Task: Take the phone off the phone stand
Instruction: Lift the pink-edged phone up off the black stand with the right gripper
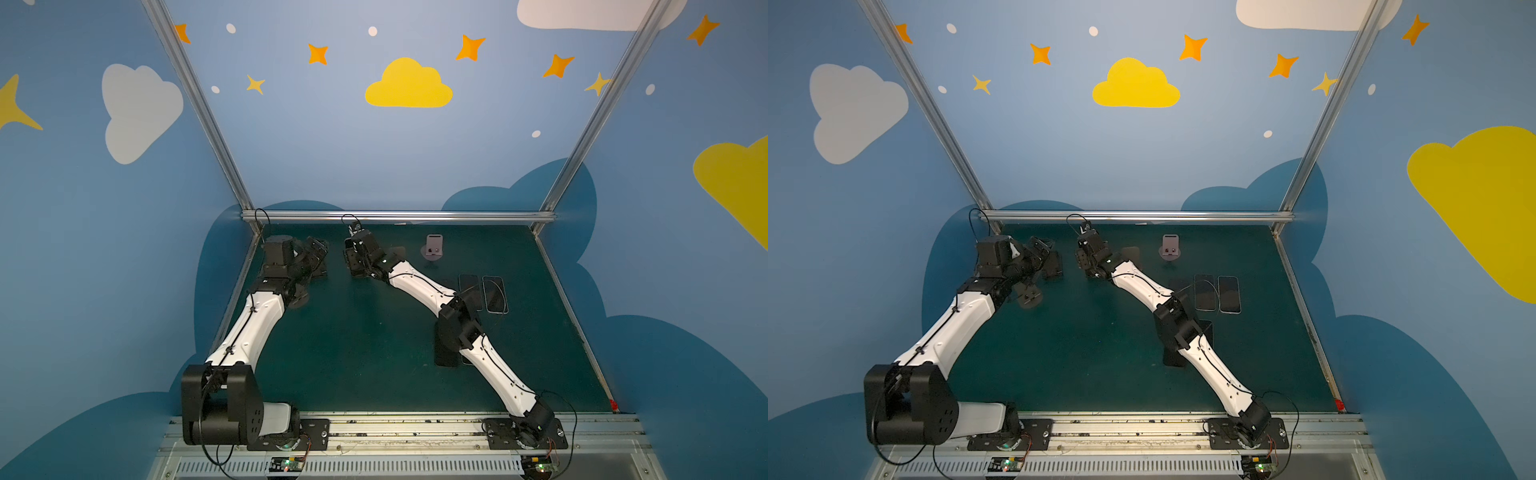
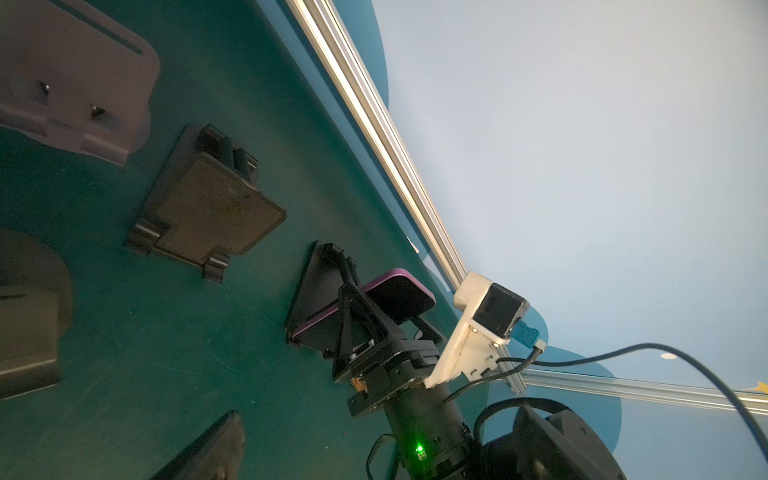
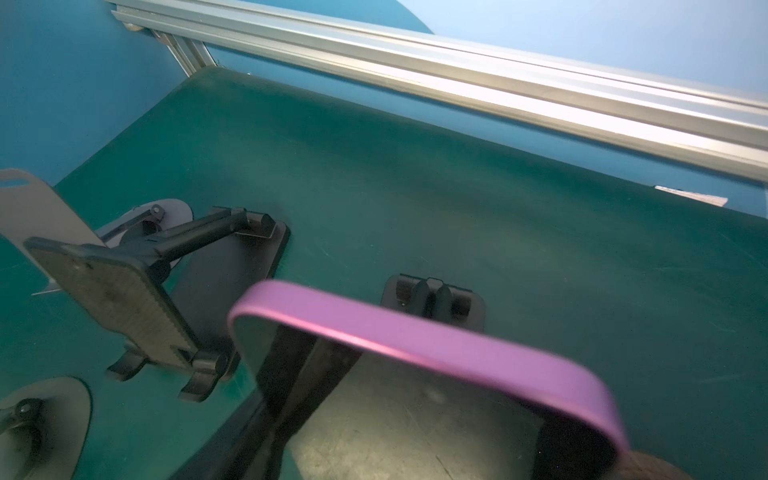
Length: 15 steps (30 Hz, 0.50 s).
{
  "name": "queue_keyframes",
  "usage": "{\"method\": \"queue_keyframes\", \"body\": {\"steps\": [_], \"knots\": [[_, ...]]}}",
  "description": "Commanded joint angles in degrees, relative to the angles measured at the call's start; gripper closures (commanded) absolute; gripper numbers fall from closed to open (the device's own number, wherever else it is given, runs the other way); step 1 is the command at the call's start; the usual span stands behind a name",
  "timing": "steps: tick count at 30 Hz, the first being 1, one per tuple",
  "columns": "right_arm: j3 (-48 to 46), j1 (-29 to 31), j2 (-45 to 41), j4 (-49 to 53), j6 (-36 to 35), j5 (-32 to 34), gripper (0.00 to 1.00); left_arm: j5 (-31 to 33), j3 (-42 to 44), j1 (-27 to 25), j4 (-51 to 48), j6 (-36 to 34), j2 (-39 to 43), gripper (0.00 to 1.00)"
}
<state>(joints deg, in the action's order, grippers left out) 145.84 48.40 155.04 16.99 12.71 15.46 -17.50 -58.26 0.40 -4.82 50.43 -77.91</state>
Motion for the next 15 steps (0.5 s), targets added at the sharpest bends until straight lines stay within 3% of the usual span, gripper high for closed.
{"method": "queue_keyframes", "body": {"steps": [1,5,15], "knots": [[-2.33,0.73,-4.97,-1.97,-1.12,0.18,0.4,-0.19,0.25,0.39,1.39,0.26,0.96,0.0],[-3.46,0.82,-6.08,-2.36,-1.21,0.48,0.46,-0.87,0.25,0.47,1.73,0.48,0.83,0.0],[-7.13,1.2,-10.07,-4.69,-1.85,0.46,0.48,-0.95,0.63,0.47,2.51,0.63,1.0,0.0]]}}
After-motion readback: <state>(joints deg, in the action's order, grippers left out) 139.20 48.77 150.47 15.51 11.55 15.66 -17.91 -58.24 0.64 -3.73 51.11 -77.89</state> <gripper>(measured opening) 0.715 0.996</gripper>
